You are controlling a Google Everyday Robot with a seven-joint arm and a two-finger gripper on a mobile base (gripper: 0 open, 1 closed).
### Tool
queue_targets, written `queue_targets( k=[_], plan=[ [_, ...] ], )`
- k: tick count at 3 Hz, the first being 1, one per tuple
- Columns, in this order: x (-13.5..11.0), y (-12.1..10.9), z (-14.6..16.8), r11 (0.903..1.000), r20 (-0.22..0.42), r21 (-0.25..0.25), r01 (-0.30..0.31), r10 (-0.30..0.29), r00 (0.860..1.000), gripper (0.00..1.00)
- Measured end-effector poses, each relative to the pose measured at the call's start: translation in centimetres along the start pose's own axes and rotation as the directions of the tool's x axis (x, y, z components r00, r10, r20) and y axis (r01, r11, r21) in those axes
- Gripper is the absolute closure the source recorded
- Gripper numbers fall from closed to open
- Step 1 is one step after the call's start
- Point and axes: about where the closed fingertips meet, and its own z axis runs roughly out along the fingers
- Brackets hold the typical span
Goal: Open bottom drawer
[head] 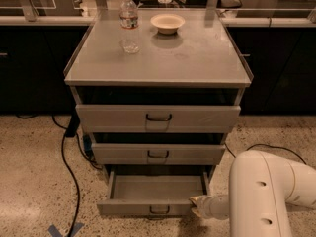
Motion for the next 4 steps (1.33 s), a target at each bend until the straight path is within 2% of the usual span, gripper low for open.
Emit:
queue_targets(
  k=[4],
  plan=[
    [-0.13,0.61,-0.03,0.9995,-0.007,-0.030,-0.010,0.009,1.000,1.00]
  ],
)
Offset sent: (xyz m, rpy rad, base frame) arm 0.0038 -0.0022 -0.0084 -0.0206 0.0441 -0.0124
